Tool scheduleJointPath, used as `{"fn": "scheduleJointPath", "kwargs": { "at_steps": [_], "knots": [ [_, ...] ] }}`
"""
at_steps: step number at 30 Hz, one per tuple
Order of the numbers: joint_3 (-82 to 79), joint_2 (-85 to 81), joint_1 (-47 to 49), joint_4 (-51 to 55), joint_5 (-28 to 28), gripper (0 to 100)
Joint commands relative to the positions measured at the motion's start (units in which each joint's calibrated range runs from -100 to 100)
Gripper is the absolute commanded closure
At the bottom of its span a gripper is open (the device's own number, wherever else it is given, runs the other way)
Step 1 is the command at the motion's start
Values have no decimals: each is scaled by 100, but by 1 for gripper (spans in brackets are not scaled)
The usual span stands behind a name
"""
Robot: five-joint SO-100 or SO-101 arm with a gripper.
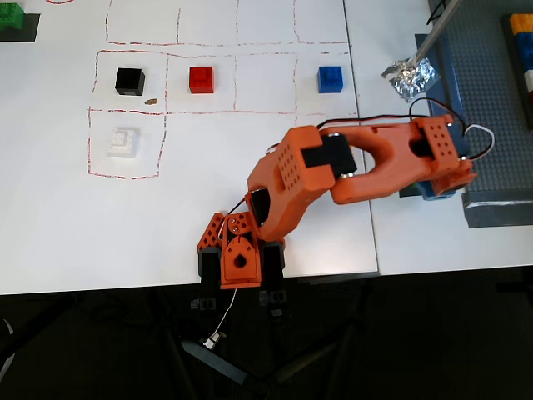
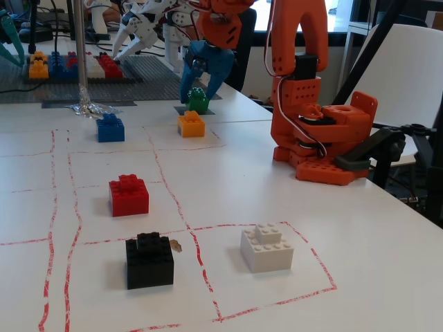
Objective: Grab the block and put it in the grey marker
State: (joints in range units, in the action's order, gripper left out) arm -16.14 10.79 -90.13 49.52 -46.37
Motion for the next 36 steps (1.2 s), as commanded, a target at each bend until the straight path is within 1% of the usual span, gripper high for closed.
{"fn": "scheduleJointPath", "kwargs": {
  "at_steps": [1, 4, 8, 14, 21, 24, 29, 33, 36],
  "knots": [
    [363, -256, -193, -127, -78, 98],
    [254, -204, -211, -127, -88, 95],
    [91, -118, -255, -127, -83, 85],
    [-281, -101, -237, -127, -5, 75],
    [-390, -187, -70, -95, 234, 67],
    [-154, -506, 80, 469, 386, 66],
    [417, -1212, 504, 1963, 645, 65],
    [807, -1858, 1139, 3179, 1011, 67],
    [853, -2307, 1801, 3799, 1348, 68]
  ]
}}
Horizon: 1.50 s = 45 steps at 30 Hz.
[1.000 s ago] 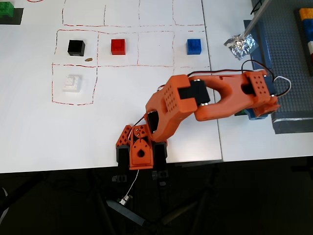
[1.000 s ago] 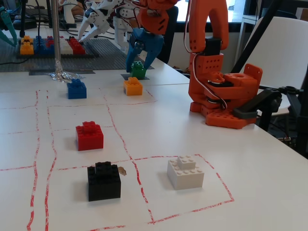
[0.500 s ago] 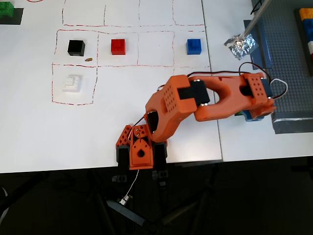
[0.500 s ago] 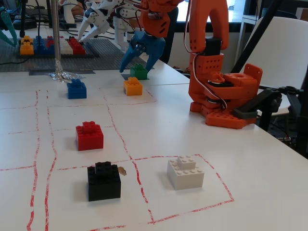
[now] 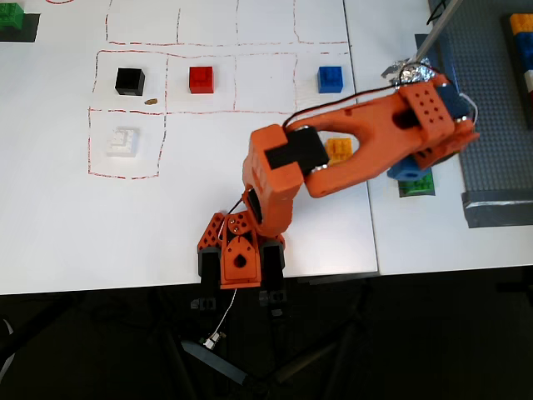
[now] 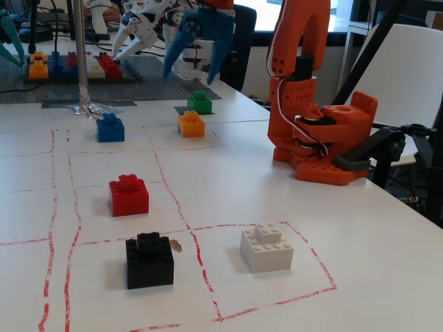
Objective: Grab the block and put it in the grey marker
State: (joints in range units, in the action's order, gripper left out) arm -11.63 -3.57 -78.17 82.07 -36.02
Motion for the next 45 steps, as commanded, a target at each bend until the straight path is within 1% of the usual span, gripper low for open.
{"fn": "scheduleJointPath", "kwargs": {
  "at_steps": [1, 4, 8, 13, 18, 23, 27, 29, 36, 45],
  "knots": [
    [356, -992, 851, 691, 420, 68],
    [57, -1380, 1654, 944, 777, 68],
    [-432, -1793, 2757, 976, 1265, 70],
    [-1103, -2259, 4213, 609, 1944, 71],
    [-2046, -2888, 5668, -354, 2525, 75],
    [-3107, -3689, 6727, -1514, 3009, 86],
    [-4059, -4378, 7168, -2371, 3355, 96],
    [-4675, -4870, 7353, -2795, 3433, 100],
    [-6797, -6645, 7803, -3995, 3497, 100],
    [-8374, -8161, 7830, -4109, 3541, 100]
  ]
}}
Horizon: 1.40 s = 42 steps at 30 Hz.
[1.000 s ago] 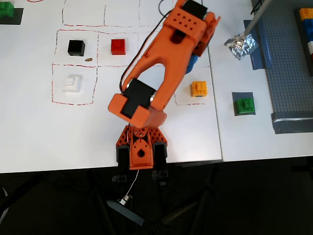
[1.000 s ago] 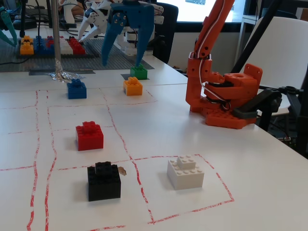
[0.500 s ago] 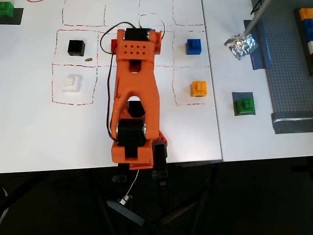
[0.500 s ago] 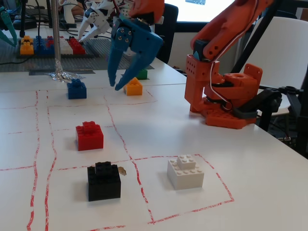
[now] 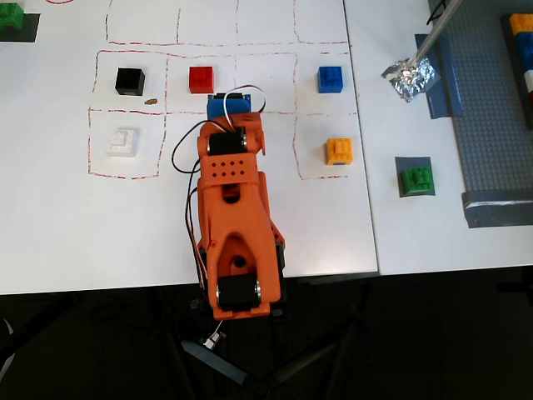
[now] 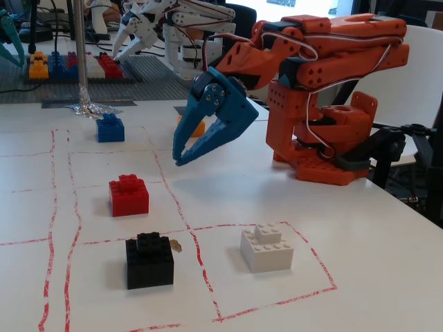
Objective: Grab the block and put it in the grey marker
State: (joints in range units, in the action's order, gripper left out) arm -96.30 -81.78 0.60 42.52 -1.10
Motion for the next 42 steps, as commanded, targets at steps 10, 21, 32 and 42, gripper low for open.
{"fn": "scheduleJointPath", "kwargs": {
  "at_steps": [10, 21, 32, 42],
  "knots": [
    [-306, -1408, -82, 254, 54, 100],
    [-343, -1779, -100, 874, 88, 100],
    [-343, -1779, -258, 874, 259, 100],
    [-343, -1779, -258, 874, 244, 100]
  ]
}}
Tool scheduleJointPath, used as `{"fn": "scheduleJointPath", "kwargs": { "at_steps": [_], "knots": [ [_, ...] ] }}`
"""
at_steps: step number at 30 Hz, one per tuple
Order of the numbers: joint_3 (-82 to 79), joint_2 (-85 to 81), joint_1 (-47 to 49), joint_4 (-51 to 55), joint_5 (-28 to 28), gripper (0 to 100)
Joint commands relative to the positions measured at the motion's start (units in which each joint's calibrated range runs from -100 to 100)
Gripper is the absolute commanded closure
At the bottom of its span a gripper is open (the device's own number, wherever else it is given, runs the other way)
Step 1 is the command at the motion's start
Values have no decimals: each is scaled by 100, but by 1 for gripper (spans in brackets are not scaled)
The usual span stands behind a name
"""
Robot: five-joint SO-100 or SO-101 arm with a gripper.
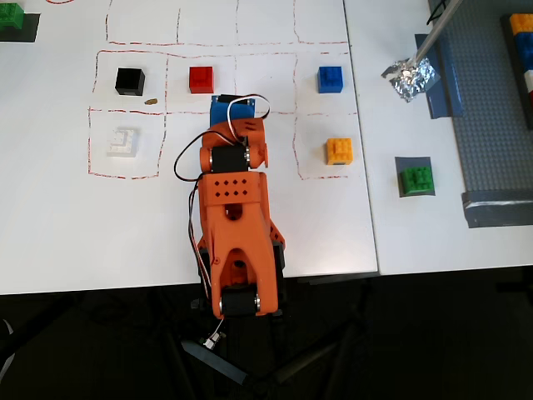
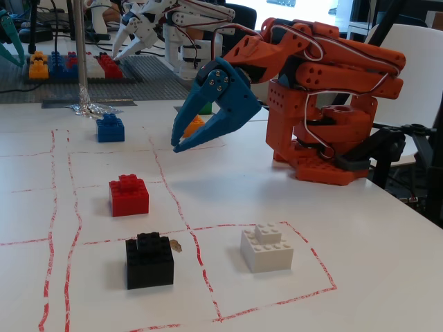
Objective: Grab the block and put it in the grey marker
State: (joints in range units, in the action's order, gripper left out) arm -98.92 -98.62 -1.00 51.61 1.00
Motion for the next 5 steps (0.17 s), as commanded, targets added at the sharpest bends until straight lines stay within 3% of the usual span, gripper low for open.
{"fn": "scheduleJointPath", "kwargs": {
  "at_steps": [1, 5],
  "knots": [
    [-81, -94, -99, -34, 34, 100],
    [-81, -94, -99, -34, 29, 100]
  ]
}}
